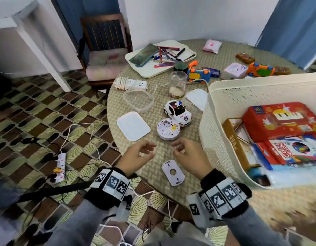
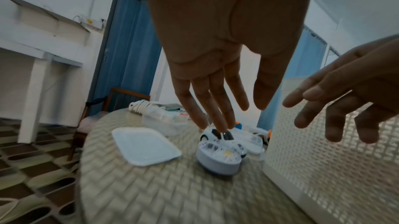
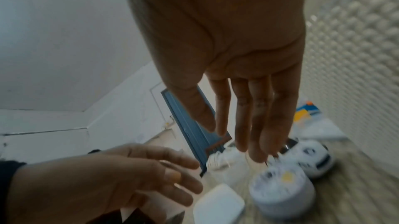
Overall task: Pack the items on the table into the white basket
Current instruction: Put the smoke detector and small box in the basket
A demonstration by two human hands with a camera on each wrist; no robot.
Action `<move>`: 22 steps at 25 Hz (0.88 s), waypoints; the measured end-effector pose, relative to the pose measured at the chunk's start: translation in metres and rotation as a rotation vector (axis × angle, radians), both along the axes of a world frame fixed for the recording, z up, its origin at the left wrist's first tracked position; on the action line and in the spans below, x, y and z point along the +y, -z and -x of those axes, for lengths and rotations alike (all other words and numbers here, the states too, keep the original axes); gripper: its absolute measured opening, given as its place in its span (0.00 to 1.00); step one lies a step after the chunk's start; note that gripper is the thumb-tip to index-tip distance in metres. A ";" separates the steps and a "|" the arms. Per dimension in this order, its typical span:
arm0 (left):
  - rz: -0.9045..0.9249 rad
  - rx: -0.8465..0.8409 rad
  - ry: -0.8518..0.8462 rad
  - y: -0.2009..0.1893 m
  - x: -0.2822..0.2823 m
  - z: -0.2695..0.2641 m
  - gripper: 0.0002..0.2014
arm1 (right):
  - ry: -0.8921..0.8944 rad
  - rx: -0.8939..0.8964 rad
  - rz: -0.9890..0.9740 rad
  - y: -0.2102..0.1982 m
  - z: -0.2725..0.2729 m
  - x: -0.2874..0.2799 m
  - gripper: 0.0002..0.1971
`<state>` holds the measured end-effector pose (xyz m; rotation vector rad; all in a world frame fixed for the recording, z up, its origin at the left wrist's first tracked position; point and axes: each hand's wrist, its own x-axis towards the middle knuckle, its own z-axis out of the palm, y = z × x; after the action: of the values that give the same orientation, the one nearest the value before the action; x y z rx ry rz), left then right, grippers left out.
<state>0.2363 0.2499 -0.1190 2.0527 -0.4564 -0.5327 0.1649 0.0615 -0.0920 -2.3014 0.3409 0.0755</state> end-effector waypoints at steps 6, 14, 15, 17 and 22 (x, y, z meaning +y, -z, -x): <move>-0.046 0.137 -0.113 0.038 0.021 0.029 0.10 | -0.053 0.076 -0.133 0.054 0.019 0.009 0.09; -0.072 0.252 -0.223 0.063 0.028 0.072 0.09 | 0.002 0.114 -0.216 0.079 0.032 -0.012 0.15; -0.071 0.252 -0.232 0.064 0.026 0.076 0.10 | -0.010 0.129 -0.194 0.078 0.033 -0.016 0.16; -0.075 0.244 -0.253 0.066 0.023 0.081 0.10 | -0.030 0.139 -0.152 0.079 0.032 -0.021 0.16; -0.031 0.218 -0.291 0.065 0.019 0.079 0.12 | -0.012 0.138 -0.151 0.084 0.024 -0.020 0.16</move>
<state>0.1568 0.2692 -0.1844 2.0174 -0.0194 -0.5793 0.1405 0.0419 -0.1761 -2.1535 0.3790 0.2581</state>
